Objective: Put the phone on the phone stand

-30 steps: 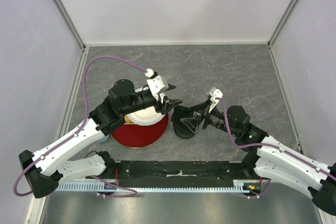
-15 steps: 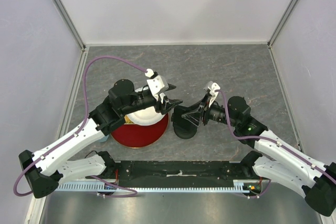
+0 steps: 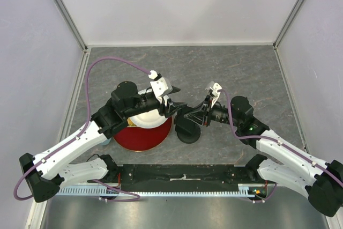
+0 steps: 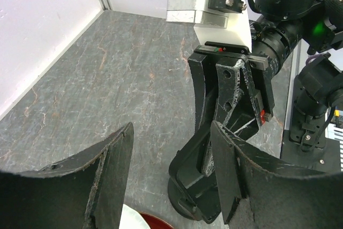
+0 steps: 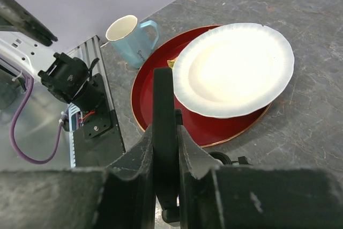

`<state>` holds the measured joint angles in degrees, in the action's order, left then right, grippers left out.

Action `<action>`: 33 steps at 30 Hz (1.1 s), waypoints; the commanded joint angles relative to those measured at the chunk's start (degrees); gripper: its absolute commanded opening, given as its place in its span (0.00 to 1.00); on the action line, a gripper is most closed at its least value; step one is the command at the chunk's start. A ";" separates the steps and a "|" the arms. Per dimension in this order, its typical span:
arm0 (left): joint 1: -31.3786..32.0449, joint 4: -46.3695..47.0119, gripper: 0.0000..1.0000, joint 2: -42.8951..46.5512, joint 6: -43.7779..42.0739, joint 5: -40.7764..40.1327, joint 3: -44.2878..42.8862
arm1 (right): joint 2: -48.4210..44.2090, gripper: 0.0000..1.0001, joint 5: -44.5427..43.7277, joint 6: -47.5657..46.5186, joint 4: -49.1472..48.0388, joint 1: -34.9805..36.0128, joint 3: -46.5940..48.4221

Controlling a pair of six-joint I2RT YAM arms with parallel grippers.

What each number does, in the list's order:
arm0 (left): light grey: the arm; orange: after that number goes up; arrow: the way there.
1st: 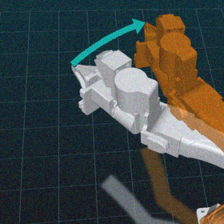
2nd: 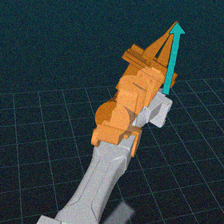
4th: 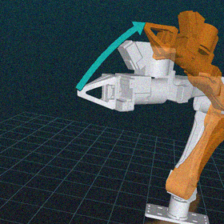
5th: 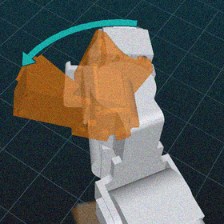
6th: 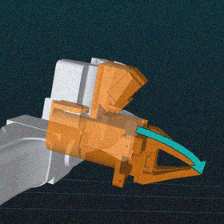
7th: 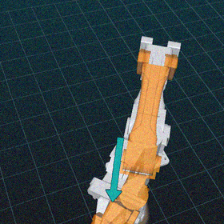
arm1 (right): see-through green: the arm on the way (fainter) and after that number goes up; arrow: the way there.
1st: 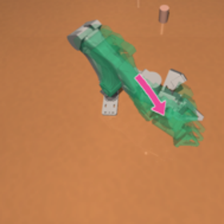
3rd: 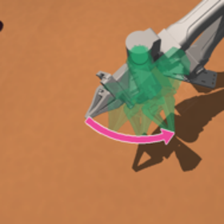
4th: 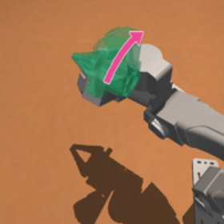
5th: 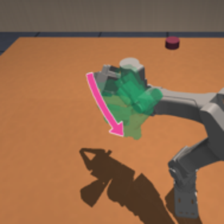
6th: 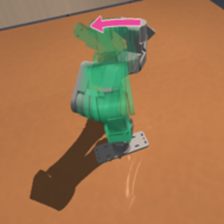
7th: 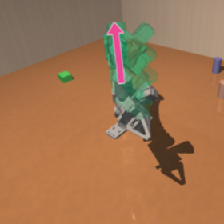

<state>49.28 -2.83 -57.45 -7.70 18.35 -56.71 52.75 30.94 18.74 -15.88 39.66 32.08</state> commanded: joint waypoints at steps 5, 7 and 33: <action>0.21 2.65 0.66 -0.12 2.17 0.63 -0.60 | -4.13 0.00 -6.75 -0.72 1.90 0.33 0.97; 0.29 2.65 0.66 -0.12 2.25 0.72 -0.51 | -5.72 0.00 -11.15 -0.46 2.26 0.33 -0.07; 0.21 2.65 0.65 1.02 2.96 1.51 -0.86 | -22.61 0.00 -72.43 -10.65 8.68 -3.00 -1.49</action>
<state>49.28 -2.81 -57.47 -6.76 18.55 -56.71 29.61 -34.35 14.92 -1.78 38.94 25.58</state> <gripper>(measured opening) 0.656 0.227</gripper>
